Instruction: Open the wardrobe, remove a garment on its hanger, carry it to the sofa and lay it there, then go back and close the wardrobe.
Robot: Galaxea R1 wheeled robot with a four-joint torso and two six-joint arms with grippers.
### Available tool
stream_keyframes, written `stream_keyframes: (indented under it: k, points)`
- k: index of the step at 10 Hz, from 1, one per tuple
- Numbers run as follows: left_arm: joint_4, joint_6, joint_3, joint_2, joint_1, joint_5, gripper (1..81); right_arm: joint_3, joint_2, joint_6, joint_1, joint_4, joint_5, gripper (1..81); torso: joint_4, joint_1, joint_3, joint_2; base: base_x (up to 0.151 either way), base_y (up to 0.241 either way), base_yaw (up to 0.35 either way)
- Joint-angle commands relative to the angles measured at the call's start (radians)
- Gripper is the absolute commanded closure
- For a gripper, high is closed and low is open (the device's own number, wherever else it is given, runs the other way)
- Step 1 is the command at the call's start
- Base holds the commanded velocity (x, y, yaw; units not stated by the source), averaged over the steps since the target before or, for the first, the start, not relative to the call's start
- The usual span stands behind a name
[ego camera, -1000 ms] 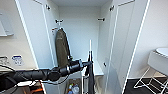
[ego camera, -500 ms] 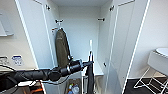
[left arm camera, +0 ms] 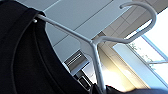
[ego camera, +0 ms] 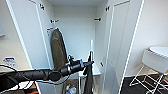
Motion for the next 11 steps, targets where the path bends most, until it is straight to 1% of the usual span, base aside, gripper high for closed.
stream_keyframes:
  k: [1, 4, 6, 8, 11]
  points:
    - [0.041, 0.017, 0.023, -0.009, -0.161, -0.048, 81.1, 0.007, 0.006, -0.001, 0.039, 0.000, -0.039, 1.0, 0.000, 0.000, 0.000, 0.000, 0.000, 0.000, -0.175]
    - [0.044, 0.017, 0.024, -0.016, -0.159, -0.040, 81.1, 0.016, -0.028, -0.008, 0.033, -0.012, -0.030, 1.0, 0.000, 0.000, 0.000, 0.000, 0.000, 0.000, -0.177]
    - [0.045, 0.017, 0.032, -0.032, -0.161, -0.037, 81.1, 0.082, -0.106, -0.008, 0.018, -0.050, -0.028, 1.0, 0.000, 0.000, 0.000, 0.000, 0.000, 0.000, -0.181]
    - [0.053, 0.017, 0.045, -0.051, -0.161, -0.034, 81.1, 0.148, -0.177, -0.008, -0.002, -0.058, -0.027, 1.0, 0.000, 0.000, 0.000, 0.000, 0.000, 0.000, -0.193]
    - [0.057, 0.017, 0.065, -0.070, -0.161, -0.033, 81.1, 0.145, -0.195, -0.009, -0.031, -0.059, -0.023, 1.0, 0.000, 0.000, 0.000, 0.000, 0.000, 0.000, -0.196]
